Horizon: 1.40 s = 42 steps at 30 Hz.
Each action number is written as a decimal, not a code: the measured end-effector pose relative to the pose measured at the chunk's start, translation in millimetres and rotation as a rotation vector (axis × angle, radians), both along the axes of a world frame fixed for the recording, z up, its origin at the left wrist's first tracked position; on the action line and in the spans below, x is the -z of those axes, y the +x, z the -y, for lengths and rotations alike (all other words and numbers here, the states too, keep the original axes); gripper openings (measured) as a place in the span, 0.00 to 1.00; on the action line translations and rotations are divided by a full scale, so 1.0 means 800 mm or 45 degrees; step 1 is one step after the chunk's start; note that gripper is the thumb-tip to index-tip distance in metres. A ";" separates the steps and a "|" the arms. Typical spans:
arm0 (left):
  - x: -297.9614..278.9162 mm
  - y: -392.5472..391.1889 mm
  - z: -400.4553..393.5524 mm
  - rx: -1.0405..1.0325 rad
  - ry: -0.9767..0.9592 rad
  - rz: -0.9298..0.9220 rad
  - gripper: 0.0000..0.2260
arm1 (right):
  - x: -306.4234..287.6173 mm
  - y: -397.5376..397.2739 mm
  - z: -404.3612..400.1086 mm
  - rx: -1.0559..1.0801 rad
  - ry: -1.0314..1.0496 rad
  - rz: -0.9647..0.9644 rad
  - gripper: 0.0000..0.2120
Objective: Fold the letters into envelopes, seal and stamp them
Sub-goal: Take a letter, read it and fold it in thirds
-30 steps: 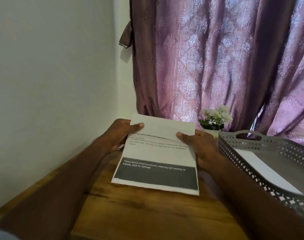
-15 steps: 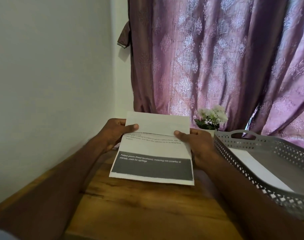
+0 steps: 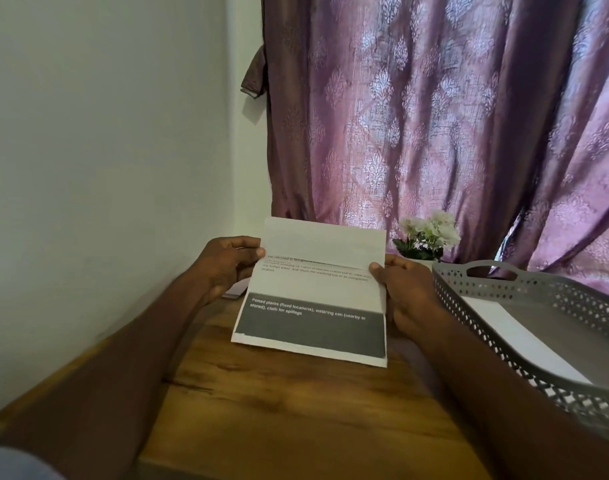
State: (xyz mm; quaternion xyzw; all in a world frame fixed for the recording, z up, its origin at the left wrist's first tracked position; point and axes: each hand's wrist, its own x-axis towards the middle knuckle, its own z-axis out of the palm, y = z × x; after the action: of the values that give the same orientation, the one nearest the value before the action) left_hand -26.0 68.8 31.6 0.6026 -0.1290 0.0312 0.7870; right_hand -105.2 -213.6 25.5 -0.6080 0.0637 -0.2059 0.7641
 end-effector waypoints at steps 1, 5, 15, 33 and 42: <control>0.000 0.000 0.000 0.014 -0.006 -0.001 0.07 | 0.000 0.002 0.001 -0.003 0.001 -0.004 0.08; 0.004 0.005 -0.003 0.046 -0.012 -0.029 0.07 | -0.001 0.009 0.004 -0.030 0.019 -0.030 0.11; 0.006 0.006 -0.004 0.033 0.024 -0.141 0.08 | -0.009 -0.007 -0.004 -0.062 0.120 -0.078 0.15; 0.010 0.003 -0.002 -0.129 0.111 -0.170 0.10 | 0.002 -0.003 -0.001 -0.051 0.040 0.041 0.14; 0.012 0.003 0.001 0.206 0.393 -0.134 0.30 | -0.002 0.001 0.013 0.015 0.237 0.077 0.13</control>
State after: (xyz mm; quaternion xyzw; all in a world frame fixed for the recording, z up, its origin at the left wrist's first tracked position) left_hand -23.8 68.1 22.0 0.7046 -0.1390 -0.0839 0.6907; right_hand -104.3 -224.1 27.1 -0.5274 0.0632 -0.2218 0.8177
